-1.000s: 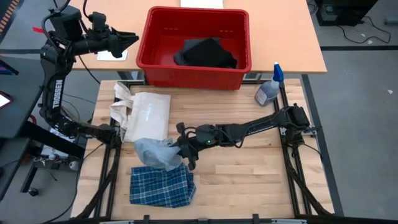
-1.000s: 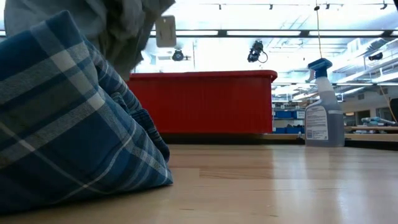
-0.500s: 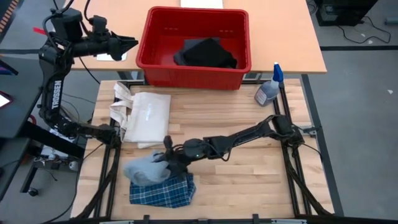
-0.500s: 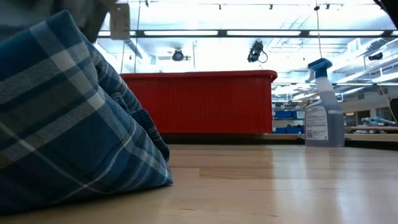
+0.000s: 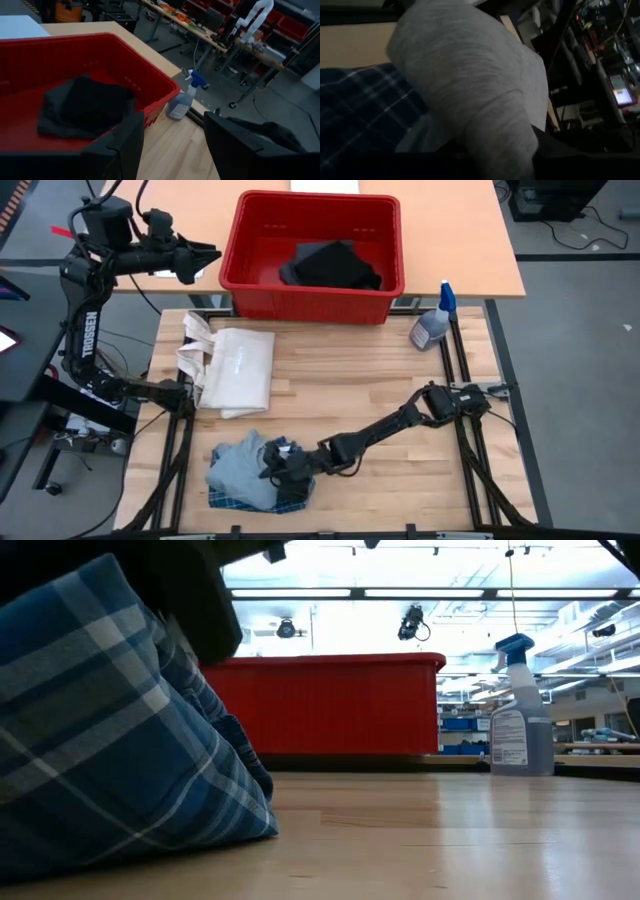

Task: Sort clothes
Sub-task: Remove the gray shirt from the red bin, then remove the black pants from the red bin

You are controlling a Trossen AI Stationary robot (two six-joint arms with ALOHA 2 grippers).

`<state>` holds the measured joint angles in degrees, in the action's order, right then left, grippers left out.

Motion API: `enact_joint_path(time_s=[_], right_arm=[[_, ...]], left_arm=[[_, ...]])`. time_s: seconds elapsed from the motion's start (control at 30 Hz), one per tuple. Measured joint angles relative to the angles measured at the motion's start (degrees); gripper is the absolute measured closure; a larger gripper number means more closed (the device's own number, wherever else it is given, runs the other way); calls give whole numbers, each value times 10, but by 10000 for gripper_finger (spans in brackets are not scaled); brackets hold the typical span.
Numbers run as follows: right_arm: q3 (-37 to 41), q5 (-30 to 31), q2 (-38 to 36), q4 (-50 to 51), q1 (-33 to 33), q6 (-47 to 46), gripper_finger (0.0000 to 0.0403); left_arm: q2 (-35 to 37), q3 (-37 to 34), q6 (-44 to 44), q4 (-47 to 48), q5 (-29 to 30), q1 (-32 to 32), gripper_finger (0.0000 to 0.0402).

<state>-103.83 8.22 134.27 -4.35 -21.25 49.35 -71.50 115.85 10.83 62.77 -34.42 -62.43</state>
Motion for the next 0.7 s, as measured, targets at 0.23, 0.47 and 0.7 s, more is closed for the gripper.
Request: enact_joint_path(time_s=[0.23, 0.47, 0.7], right_arm=[[0, -31, -11, 57, 4, -58, 233], [0, -35, -45, 177, 4, -147, 144], [0, -35, -129, 310, 4, -250, 71]], left_arm=[[0, 0, -26, 32, 0, 0, 194], [0, 0, -34, 34, -2, 0, 194], [3, 0, -43, 37, -36, 0, 194]])
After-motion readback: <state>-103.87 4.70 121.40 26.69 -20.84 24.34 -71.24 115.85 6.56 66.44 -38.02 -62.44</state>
